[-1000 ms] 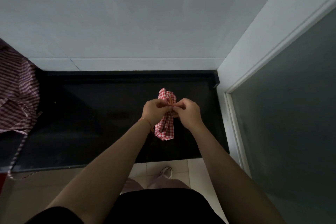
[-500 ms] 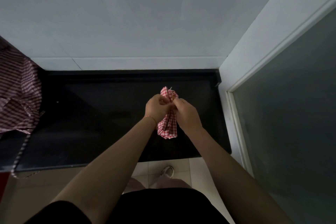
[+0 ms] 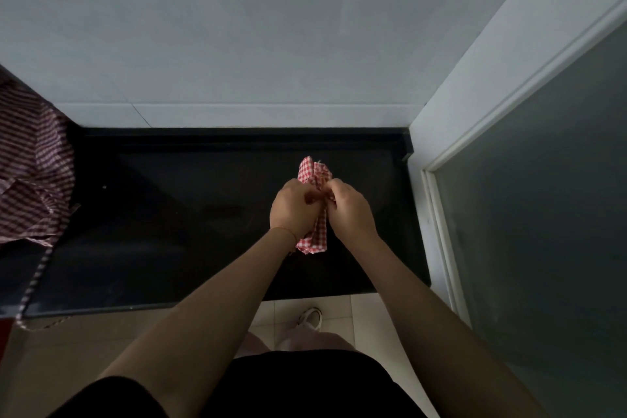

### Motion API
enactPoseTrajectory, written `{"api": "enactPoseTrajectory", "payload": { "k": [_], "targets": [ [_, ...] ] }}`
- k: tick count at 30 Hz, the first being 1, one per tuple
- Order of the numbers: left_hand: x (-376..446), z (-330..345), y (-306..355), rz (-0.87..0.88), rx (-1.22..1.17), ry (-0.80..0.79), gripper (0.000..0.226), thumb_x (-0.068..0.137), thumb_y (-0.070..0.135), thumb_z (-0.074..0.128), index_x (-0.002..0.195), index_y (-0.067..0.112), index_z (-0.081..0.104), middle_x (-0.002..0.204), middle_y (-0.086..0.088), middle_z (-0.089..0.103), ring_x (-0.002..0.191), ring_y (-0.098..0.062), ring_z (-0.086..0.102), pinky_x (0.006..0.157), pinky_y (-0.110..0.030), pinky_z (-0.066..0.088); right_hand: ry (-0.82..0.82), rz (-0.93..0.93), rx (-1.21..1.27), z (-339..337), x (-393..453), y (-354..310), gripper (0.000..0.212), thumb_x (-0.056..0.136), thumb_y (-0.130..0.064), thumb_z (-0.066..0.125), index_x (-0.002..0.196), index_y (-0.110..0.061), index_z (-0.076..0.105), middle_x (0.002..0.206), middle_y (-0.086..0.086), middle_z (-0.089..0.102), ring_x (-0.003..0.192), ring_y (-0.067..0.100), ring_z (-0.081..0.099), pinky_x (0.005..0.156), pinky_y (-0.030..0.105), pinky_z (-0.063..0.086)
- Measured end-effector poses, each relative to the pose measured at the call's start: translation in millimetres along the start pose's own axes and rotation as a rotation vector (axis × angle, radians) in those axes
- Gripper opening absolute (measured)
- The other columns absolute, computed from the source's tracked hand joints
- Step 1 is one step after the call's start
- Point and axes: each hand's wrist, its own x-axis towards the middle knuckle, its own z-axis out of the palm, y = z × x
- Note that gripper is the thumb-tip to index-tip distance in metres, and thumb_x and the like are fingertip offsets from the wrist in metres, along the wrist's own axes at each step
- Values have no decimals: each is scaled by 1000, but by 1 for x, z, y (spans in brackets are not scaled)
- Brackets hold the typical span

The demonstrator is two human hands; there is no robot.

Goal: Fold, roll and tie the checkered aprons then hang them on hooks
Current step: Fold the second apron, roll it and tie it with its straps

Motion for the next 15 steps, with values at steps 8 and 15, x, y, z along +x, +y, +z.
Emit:
{"api": "enactPoseTrajectory", "payload": {
  "k": [8, 15],
  "targets": [
    [-3, 3, 3, -21, 2, 36, 15, 96, 25, 58, 89, 18, 69, 89, 3, 65, 75, -7, 61, 71, -24, 54, 60, -175, -133, 9, -2, 2, 12, 96, -13, 59, 101, -2, 63, 93, 11, 65, 79, 18, 62, 68, 26, 50],
    [4, -1, 4, -19, 53, 6, 14, 97, 20, 56, 84, 19, 63, 87, 1, 61, 70, -7, 57, 62, -16, 45, 96, -372, -292, 11, 2, 11, 18, 78, -4, 79, 90, -2, 67, 82, 12, 67, 67, 18, 65, 59, 23, 53]
  ]
}}
